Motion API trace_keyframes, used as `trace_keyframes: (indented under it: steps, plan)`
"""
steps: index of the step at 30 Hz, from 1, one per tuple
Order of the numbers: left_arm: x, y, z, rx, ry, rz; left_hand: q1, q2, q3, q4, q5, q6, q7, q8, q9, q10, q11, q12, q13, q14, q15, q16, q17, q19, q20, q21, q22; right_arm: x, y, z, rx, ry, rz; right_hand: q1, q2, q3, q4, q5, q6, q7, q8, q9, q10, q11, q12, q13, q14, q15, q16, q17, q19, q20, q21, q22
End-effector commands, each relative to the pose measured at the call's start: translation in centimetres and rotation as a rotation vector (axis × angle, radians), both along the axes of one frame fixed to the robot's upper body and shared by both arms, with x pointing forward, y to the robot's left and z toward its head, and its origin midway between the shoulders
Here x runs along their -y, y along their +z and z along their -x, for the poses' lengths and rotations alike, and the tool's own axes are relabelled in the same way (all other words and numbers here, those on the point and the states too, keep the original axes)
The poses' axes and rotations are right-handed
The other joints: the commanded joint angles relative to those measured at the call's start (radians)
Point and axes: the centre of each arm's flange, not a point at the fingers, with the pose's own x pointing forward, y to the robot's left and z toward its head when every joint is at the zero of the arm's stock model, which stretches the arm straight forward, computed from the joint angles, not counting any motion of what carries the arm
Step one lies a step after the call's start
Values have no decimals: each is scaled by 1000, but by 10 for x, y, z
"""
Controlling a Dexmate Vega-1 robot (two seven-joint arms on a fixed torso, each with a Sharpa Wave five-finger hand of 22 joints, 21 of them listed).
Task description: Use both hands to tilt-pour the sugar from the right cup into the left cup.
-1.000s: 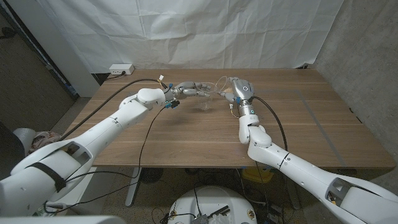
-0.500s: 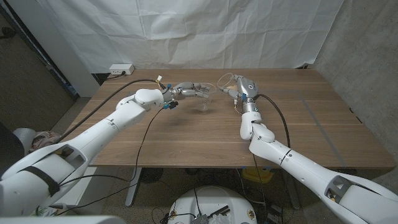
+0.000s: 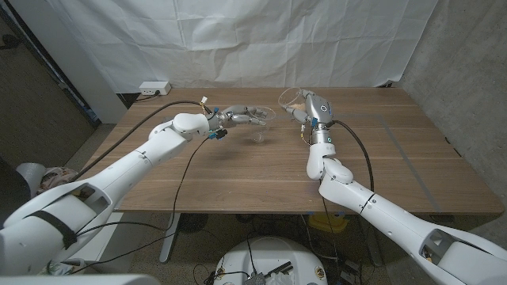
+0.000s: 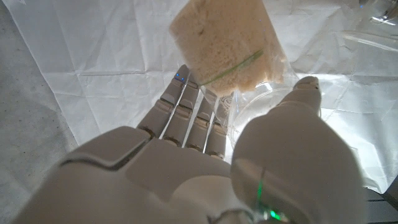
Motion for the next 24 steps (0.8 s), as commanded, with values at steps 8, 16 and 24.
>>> trace_keyframes:
  steps: [8, 16, 24]
  plan:
    - [14, 9, -4, 31, -33, 4, -26, 29, 15, 9, 2, 13, 3, 4, 4, 4, -2, -5, 5, 7, -50, -3, 1, 0, -1, 7, 4, -15, 5, 10, 37, -147, 212, 7, 15, -13, 6, 5, 10, -1, 6, 0, 2, 3, 3, -1, 9, -146, -7, 10, -3, 3, 8, 2]
    - [15, 11, -3, 40, -48, 16, -28, 28, 15, 9, 2, 11, 1, 3, 5, 3, 2, -7, 5, 5, -49, -4, 2, -2, 0, 6, 4, -16, 5, 11, 60, -183, 250, 7, 18, -19, 8, 6, 11, -1, 7, -1, 4, 5, 3, -2, 11, -147, -12, 14, 1, 4, 11, 2]
    - [16, 15, -1, 62, -66, 18, -33, 20, 11, 5, 1, -8, -7, -9, 5, -22, -5, -20, 5, -7, -54, -8, 4, -9, -2, 5, 4, -22, 6, 14, 108, -251, 338, 10, 20, -26, 9, 7, 11, -4, 8, -3, 6, 1, 2, -5, 16, -148, -17, 19, 1, 2, 11, 1]
